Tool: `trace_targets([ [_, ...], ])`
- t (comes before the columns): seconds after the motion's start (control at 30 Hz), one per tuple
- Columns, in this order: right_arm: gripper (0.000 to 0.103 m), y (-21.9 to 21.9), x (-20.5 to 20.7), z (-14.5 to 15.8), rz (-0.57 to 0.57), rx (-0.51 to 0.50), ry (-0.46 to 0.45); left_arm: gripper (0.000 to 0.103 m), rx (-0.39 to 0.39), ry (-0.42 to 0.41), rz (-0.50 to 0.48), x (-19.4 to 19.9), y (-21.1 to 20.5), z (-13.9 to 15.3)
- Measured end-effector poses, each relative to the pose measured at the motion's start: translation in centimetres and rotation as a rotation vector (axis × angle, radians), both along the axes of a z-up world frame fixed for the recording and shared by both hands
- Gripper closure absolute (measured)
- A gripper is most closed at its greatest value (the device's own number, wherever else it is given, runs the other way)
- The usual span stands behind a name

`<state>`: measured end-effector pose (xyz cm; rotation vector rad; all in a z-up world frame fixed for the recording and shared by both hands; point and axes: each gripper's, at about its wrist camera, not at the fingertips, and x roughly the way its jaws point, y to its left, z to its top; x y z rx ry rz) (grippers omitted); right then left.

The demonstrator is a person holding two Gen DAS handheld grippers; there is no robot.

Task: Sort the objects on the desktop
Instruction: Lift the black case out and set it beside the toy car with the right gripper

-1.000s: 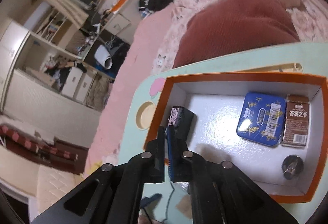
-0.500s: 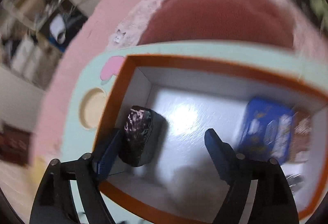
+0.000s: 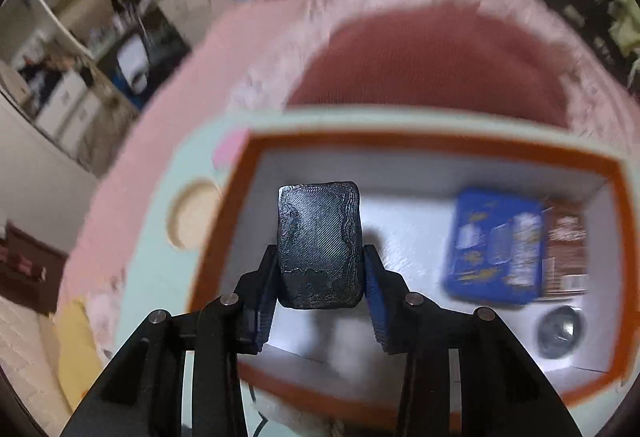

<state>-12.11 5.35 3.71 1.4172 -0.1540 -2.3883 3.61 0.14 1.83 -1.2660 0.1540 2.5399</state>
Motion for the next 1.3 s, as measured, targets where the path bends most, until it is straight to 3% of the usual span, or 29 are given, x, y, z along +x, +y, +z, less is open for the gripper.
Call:
trace_targets([
  [0.13, 0.065, 3.6, 4.5, 3.9, -0.018, -0.084, 0.126, 0.000, -0.001, 0.000, 0.001, 0.3, 0.2, 0.0],
  [0.27, 0.064, 7.6, 9.7, 5.4, -0.069, -0.047, 0.197, 0.000, -0.002, 0.000, 0.002, 0.4, 0.3, 0.0],
  [0.47, 0.064, 12.4, 14.5, 0.7, -0.162, 0.046, 0.102, 0.000, -0.002, 0.002, 0.002, 0.3, 0.1, 0.0],
  [0.57, 0.065, 13.0, 14.2, -1.7, -0.159, -0.028, 0.050, 0.000, -0.003, 0.003, 0.002, 0.5, 0.1, 0.2],
  [0.67, 0.064, 12.9, 13.6, -1.8, -0.151, -0.054, 0.090, 0.000, -0.003, 0.002, 0.002, 0.2, -0.3, 0.2],
  [0.73, 0.057, 12.8, 13.5, -1.7, -0.149, -0.088, 0.114, 0.000, -0.003, 0.002, 0.002, 0.3, -0.3, 0.2],
  [0.8, 0.036, 13.1, 14.3, -1.6, -0.150, -0.127, 0.129, 0.000, -0.002, 0.003, 0.002, 0.3, -0.3, 0.2],
  [0.87, 0.031, 13.4, 15.7, -1.1, -0.155, -0.126, 0.165, 0.000, -0.003, 0.004, 0.002, 0.2, -0.4, 0.2],
  [1.03, 0.031, 13.5, 18.0, -1.7, -0.141, -0.009, 0.177, 0.000, -0.003, 0.004, 0.002, 0.4, -0.3, 0.2],
  [1.13, 0.024, 13.1, 19.0, -3.4, -0.122, 0.074, 0.151, 0.000, -0.004, 0.003, 0.002, 0.4, -0.3, 0.2],
  [1.27, 0.000, 11.2, 19.0, -4.9, -0.098, 0.259, 0.200, 0.000, -0.007, 0.004, 0.001, 0.6, -0.3, 0.3],
  [1.3, 0.000, 11.3, 18.9, -5.1, -0.092, 0.249, 0.199, 0.000, -0.008, 0.004, 0.001, 0.7, -0.2, 0.3],
])
